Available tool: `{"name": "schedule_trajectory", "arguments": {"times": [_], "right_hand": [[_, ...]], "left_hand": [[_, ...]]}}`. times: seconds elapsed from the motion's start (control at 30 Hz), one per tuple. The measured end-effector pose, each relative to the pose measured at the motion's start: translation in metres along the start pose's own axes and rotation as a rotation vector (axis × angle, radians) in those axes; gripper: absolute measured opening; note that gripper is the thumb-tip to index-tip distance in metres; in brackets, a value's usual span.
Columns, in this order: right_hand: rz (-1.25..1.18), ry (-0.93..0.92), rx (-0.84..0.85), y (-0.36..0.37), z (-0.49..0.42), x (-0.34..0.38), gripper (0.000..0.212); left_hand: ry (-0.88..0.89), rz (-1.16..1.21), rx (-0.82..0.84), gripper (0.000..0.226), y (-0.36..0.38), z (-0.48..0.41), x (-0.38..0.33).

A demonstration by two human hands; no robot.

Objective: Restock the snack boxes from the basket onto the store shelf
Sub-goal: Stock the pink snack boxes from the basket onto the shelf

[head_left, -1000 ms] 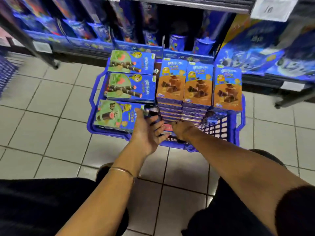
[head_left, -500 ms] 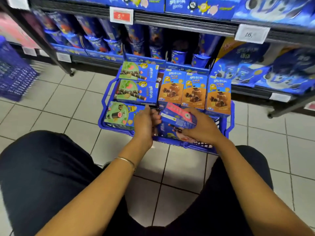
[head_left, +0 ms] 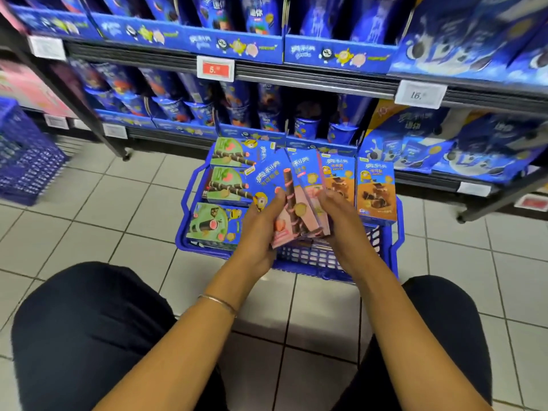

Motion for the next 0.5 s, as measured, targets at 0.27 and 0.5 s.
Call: {"name": "schedule_trajectory", "arguments": {"times": [0.27,0.5], "right_hand": [[0.037,0.021,-0.289,0.007,-0.013,0.046,0.016],[-0.172,0.099,-0.293,0.084,0.036,0.172,0.022]], "left_hand": [[0.045,-0.114,-0.031,0.046,-0.041,-0.021,-0.091],[-0.067,-0.233,-0.005,0.029,0.01,0.066,-0.204]]}}
Point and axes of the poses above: each hand's wrist, its own z-axis away from the middle knuckle, its own y-axis out of the palm, x = y × z, the point moved 2 cm from there along -z, towards the middle knuckle, and after that the axes turned 14 degrees about x, right-handed, at the moved point
